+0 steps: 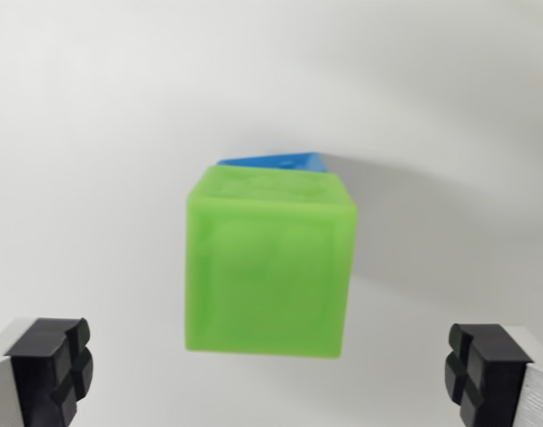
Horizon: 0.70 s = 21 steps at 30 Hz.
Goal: Stack cube
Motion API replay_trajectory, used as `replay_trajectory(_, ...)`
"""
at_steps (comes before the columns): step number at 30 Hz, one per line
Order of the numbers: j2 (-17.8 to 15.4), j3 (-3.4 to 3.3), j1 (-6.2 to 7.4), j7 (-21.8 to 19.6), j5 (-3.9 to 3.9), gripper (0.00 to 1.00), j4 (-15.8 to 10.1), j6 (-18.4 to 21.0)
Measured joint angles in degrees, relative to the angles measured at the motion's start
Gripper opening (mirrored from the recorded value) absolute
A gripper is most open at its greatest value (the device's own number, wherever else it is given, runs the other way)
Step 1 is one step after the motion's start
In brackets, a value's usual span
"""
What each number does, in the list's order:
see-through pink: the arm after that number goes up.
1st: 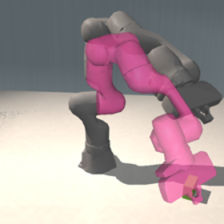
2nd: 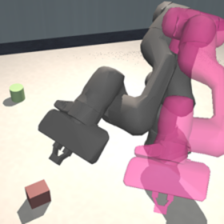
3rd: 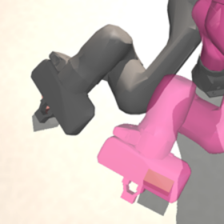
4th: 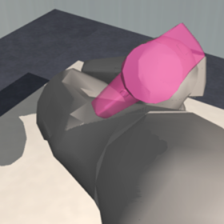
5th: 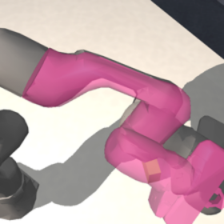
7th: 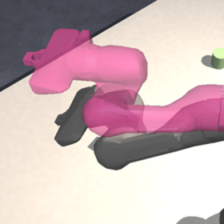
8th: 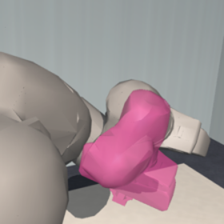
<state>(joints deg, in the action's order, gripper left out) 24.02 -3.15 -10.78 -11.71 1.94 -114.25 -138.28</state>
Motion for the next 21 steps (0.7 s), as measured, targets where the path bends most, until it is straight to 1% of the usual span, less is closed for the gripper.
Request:
replay_trajectory(11,-4.3,-0.17,0.11,-0.2,-0.30,1.00,0.7,5.1)
replay_trajectory(21,-8.1,-0.20,0.11,-0.3,-0.60,1.00,2.6,10.7)
